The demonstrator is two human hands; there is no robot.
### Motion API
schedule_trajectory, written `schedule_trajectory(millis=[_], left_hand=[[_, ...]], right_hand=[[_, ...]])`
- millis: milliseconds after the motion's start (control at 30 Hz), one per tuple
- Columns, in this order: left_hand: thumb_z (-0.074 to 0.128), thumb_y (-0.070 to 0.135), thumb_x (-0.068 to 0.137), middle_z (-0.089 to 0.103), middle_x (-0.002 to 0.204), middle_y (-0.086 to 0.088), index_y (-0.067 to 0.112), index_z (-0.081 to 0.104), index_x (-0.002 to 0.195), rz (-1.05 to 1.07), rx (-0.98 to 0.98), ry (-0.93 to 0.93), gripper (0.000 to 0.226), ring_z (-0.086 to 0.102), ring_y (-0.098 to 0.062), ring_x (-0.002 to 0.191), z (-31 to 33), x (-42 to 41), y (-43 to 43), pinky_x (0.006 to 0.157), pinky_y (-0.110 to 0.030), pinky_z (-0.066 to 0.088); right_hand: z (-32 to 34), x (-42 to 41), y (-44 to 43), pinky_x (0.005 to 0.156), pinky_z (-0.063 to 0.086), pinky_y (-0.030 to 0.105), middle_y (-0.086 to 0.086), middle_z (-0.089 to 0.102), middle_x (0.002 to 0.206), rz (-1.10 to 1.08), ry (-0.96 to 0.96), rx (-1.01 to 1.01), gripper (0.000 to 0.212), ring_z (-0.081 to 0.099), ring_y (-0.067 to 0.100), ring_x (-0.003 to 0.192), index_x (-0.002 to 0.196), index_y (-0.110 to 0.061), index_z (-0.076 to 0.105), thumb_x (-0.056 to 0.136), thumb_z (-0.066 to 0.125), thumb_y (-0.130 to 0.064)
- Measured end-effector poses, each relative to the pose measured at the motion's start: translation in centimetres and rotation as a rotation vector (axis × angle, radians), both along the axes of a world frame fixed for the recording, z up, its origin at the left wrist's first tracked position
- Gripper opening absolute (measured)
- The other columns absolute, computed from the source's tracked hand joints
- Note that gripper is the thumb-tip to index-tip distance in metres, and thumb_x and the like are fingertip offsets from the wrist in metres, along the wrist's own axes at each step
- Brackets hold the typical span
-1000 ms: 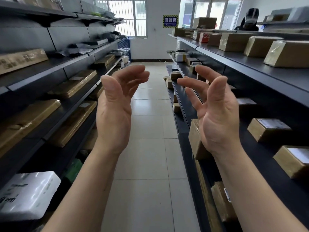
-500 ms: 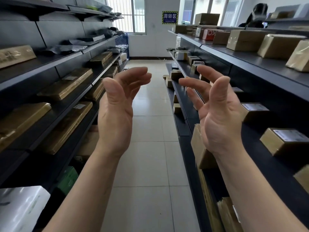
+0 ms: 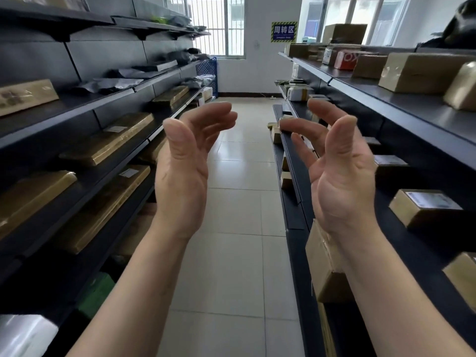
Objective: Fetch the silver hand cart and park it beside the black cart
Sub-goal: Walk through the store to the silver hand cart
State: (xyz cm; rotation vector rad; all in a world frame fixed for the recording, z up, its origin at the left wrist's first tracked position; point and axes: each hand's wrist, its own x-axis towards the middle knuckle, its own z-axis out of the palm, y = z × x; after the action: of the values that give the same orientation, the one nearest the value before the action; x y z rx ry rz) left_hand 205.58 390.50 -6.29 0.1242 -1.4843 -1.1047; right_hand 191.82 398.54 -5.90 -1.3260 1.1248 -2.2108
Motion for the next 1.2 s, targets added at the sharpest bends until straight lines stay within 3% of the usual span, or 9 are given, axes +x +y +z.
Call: schedule_trajectory(millis=[667,867,1200], left_hand=[[0.037,0.074,0.073,0.063,0.108,-0.008,0.008,0.058,0.110,-0.019,0.005,-0.009,0.079,0.058,-0.026,0.111,-0.4,-9.5,-8.2,0.106,-0.039,0.040],[0.037,0.075,0.074,0.061,0.112,-0.012,0.004,0.056,0.114,-0.061,-0.013,0.007,0.083,0.056,-0.028,0.114,-0.5,-11.7,-13.6,0.109,-0.046,0.037],[0.037,0.073,0.074,0.062,0.110,-0.010,0.008,0.058,0.111,-0.065,-0.025,0.032,0.078,0.056,-0.029,0.114,0.3,-13.3,-24.0,0.109,-0.044,0.037]], right_hand=[[-1.0,-9.7,-8.1,0.110,0.039,0.043,-0.001,0.074,0.089,0.005,-0.010,0.022,0.056,0.065,0.019,0.110,0.107,-0.022,0.055,0.068,0.048,-0.061],[-0.5,-11.6,-12.7,0.110,0.038,0.041,0.000,0.073,0.094,-0.024,0.013,0.021,0.060,0.063,0.024,0.113,0.111,-0.020,0.055,0.068,0.051,-0.062],[0.1,-13.1,-23.3,0.112,0.034,0.048,-0.001,0.074,0.093,-0.048,0.060,0.009,0.062,0.061,0.026,0.114,0.112,-0.022,0.056,0.067,0.052,-0.066]])
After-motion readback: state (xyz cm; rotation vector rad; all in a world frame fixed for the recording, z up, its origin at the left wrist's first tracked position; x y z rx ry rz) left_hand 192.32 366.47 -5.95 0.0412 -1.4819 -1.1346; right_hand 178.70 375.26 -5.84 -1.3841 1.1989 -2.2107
